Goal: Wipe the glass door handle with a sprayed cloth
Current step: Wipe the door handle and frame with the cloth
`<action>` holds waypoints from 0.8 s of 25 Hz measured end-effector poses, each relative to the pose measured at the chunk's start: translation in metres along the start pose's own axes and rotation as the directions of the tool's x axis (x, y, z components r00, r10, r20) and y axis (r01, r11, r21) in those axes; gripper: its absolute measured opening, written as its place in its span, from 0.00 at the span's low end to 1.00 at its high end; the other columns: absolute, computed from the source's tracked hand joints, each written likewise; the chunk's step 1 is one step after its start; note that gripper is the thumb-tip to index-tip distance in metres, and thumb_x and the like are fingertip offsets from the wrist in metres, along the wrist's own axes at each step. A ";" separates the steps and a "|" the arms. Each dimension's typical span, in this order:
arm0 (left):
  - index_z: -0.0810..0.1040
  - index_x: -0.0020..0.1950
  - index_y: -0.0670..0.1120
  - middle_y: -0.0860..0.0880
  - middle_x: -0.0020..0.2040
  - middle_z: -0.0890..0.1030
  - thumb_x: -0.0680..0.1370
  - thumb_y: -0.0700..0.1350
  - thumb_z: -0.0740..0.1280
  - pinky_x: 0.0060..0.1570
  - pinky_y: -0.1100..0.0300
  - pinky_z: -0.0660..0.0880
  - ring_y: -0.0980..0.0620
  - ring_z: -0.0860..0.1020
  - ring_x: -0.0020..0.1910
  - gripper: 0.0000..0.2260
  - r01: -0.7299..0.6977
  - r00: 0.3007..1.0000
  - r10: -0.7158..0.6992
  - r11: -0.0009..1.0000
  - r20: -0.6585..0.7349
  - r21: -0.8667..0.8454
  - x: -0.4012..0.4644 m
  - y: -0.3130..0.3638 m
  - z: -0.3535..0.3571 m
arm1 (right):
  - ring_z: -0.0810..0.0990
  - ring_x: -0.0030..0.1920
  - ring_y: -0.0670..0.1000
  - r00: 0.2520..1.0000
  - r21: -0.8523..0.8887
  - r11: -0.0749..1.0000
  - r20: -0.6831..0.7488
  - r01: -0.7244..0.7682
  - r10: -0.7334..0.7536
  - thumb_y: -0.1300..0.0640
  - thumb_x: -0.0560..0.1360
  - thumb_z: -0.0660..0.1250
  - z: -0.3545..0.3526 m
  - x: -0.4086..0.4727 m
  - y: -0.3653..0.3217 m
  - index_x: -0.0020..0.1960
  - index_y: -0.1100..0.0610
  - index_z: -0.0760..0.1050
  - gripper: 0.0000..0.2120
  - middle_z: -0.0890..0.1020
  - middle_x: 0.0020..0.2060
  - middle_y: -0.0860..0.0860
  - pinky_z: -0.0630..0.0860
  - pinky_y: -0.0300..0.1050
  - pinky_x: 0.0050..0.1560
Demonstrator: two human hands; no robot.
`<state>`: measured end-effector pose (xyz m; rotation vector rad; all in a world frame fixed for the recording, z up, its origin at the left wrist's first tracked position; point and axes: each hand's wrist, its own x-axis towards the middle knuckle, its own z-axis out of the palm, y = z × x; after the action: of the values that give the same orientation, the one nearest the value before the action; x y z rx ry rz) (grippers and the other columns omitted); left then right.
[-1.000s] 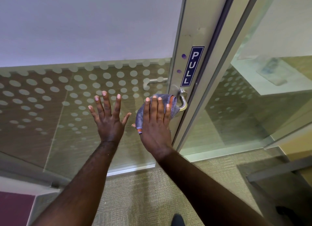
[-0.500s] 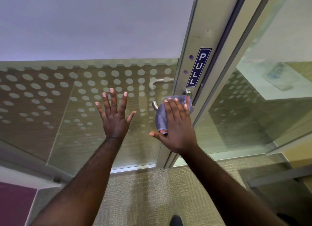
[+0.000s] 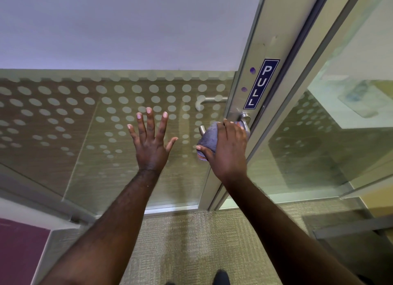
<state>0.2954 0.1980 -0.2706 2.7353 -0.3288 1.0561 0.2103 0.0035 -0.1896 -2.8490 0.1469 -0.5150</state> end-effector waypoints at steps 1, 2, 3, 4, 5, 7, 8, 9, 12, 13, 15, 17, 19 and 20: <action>0.40 0.80 0.55 0.38 0.77 0.54 0.74 0.62 0.69 0.70 0.30 0.56 0.36 0.53 0.76 0.47 0.002 1.000 -0.002 1.000 -0.001 0.004 0.000 0.000 0.000 | 0.60 0.74 0.57 1.000 -0.021 1.000 0.000 -0.002 0.002 0.34 0.73 0.64 0.003 0.000 -0.006 0.73 0.60 0.62 0.40 0.67 0.72 0.57 0.48 0.55 0.77; 0.40 0.80 0.55 0.38 0.77 0.56 0.74 0.62 0.69 0.70 0.30 0.57 0.36 0.53 0.76 0.47 0.004 1.000 -0.004 1.000 -0.004 0.008 0.000 0.000 0.000 | 0.60 0.74 0.57 1.000 -0.041 0.999 -0.007 -0.008 0.007 0.34 0.74 0.63 0.005 -0.001 -0.012 0.74 0.61 0.61 0.40 0.67 0.72 0.58 0.49 0.56 0.77; 0.40 0.80 0.55 0.37 0.77 0.57 0.74 0.62 0.69 0.70 0.30 0.57 0.36 0.53 0.76 0.47 0.004 1.000 -0.004 1.000 -0.006 0.011 0.000 0.000 0.000 | 0.61 0.74 0.58 1.000 -0.068 0.998 -0.021 -0.017 0.016 0.34 0.75 0.62 0.008 -0.002 -0.019 0.74 0.62 0.60 0.40 0.67 0.72 0.59 0.50 0.57 0.77; 0.40 0.80 0.55 0.37 0.77 0.57 0.74 0.62 0.69 0.70 0.30 0.57 0.36 0.53 0.76 0.47 0.003 1.000 -0.003 1.000 -0.005 0.013 0.000 0.000 0.000 | 0.60 0.75 0.59 0.999 -0.103 0.994 -0.036 -0.030 0.026 0.34 0.75 0.60 0.011 -0.002 -0.027 0.75 0.63 0.59 0.41 0.66 0.73 0.60 0.50 0.58 0.77; 0.40 0.80 0.55 0.37 0.77 0.57 0.74 0.62 0.69 0.70 0.29 0.57 0.35 0.53 0.76 0.48 0.000 1.000 0.001 1.000 -0.005 0.012 0.000 -0.001 0.001 | 0.59 0.75 0.60 0.998 -0.139 0.989 -0.051 -0.041 0.034 0.34 0.76 0.59 0.014 -0.003 -0.034 0.75 0.64 0.57 0.41 0.65 0.74 0.61 0.49 0.58 0.76; 0.39 0.80 0.55 0.37 0.77 0.55 0.73 0.62 0.70 0.70 0.29 0.56 0.35 0.53 0.76 0.48 -0.008 1.000 0.008 1.000 -0.008 0.007 0.000 -0.001 0.002 | 0.57 0.76 0.61 0.997 -0.201 0.978 -0.073 -0.052 0.038 0.36 0.78 0.58 0.021 -0.002 -0.047 0.76 0.65 0.52 0.41 0.62 0.75 0.62 0.45 0.57 0.75; 0.39 0.80 0.55 0.38 0.77 0.54 0.73 0.62 0.70 0.70 0.30 0.55 0.35 0.52 0.76 0.48 -0.008 1.000 0.008 1.000 -0.006 0.001 0.000 -0.002 0.002 | 0.55 0.77 0.61 0.996 -0.229 0.972 -0.078 -0.051 0.034 0.38 0.79 0.57 0.023 -0.002 -0.050 0.76 0.65 0.49 0.40 0.60 0.76 0.63 0.42 0.56 0.75; 0.38 0.80 0.55 0.38 0.77 0.53 0.73 0.62 0.70 0.70 0.30 0.55 0.36 0.52 0.76 0.48 -0.008 1.000 0.008 1.000 -0.004 -0.006 0.000 -0.002 0.002 | 0.54 0.77 0.61 0.996 -0.256 0.966 -0.082 -0.042 0.021 0.39 0.79 0.56 0.025 -0.002 -0.051 0.76 0.65 0.47 0.39 0.58 0.76 0.63 0.41 0.56 0.74; 0.38 0.80 0.55 0.38 0.77 0.53 0.73 0.62 0.70 0.70 0.30 0.54 0.35 0.52 0.76 0.48 -0.013 1.000 0.013 1.000 -0.006 -0.003 0.000 -0.001 0.003 | 0.52 0.78 0.60 0.994 -0.318 0.946 -0.067 0.055 -0.081 0.47 0.80 0.56 0.026 -0.003 -0.036 0.77 0.65 0.44 0.36 0.55 0.77 0.63 0.41 0.55 0.75; 0.38 0.80 0.55 0.38 0.77 0.54 0.73 0.62 0.70 0.70 0.31 0.54 0.35 0.52 0.76 0.48 -0.011 1.000 0.011 1.000 -0.005 0.000 0.000 -0.001 0.002 | 0.52 0.78 0.59 0.991 -0.324 0.940 -0.047 0.105 -0.127 0.49 0.80 0.57 0.025 -0.003 -0.028 0.77 0.65 0.44 0.35 0.54 0.78 0.62 0.42 0.55 0.76; 0.39 0.80 0.55 0.36 0.77 0.57 0.73 0.62 0.70 0.70 0.30 0.55 0.36 0.52 0.76 0.48 -0.002 1.000 0.002 1.000 -0.004 0.002 0.000 -0.001 0.001 | 0.56 0.77 0.58 0.980 -0.277 0.943 -0.022 0.182 -0.196 0.47 0.80 0.62 0.019 -0.001 -0.013 0.77 0.64 0.51 0.36 0.59 0.77 0.61 0.49 0.54 0.76; 0.40 0.80 0.55 0.36 0.77 0.60 0.73 0.62 0.70 0.70 0.30 0.55 0.36 0.52 0.76 0.48 0.005 1.000 -0.005 1.000 -0.001 0.003 0.000 -0.001 0.000 | 0.64 0.75 0.58 0.967 -0.211 0.949 -0.044 0.236 -0.250 0.43 0.78 0.65 0.013 0.002 0.001 0.75 0.64 0.61 0.35 0.67 0.73 0.60 0.56 0.56 0.75; 0.40 0.80 0.55 0.36 0.77 0.59 0.73 0.62 0.70 0.70 0.30 0.56 0.36 0.52 0.76 0.48 0.003 1.000 -0.003 1.000 0.004 -0.002 0.000 -0.001 0.000 | 0.68 0.72 0.59 0.950 -0.190 0.938 -0.061 0.290 -0.306 0.42 0.76 0.66 0.009 0.002 0.016 0.73 0.63 0.65 0.34 0.72 0.70 0.59 0.58 0.56 0.74; 0.39 0.80 0.55 0.37 0.77 0.57 0.73 0.62 0.70 0.70 0.30 0.56 0.36 0.52 0.76 0.48 0.001 1.000 -0.001 1.000 0.006 -0.004 0.001 -0.001 0.000 | 0.69 0.71 0.59 0.940 -0.184 0.931 -0.068 0.317 -0.333 0.42 0.76 0.66 0.009 0.003 0.024 0.72 0.62 0.66 0.33 0.73 0.69 0.59 0.57 0.55 0.74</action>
<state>0.2960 0.1990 -0.2702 2.7358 -0.3296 1.0457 0.2144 -0.0180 -0.2027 -3.0322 -0.2856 -0.7412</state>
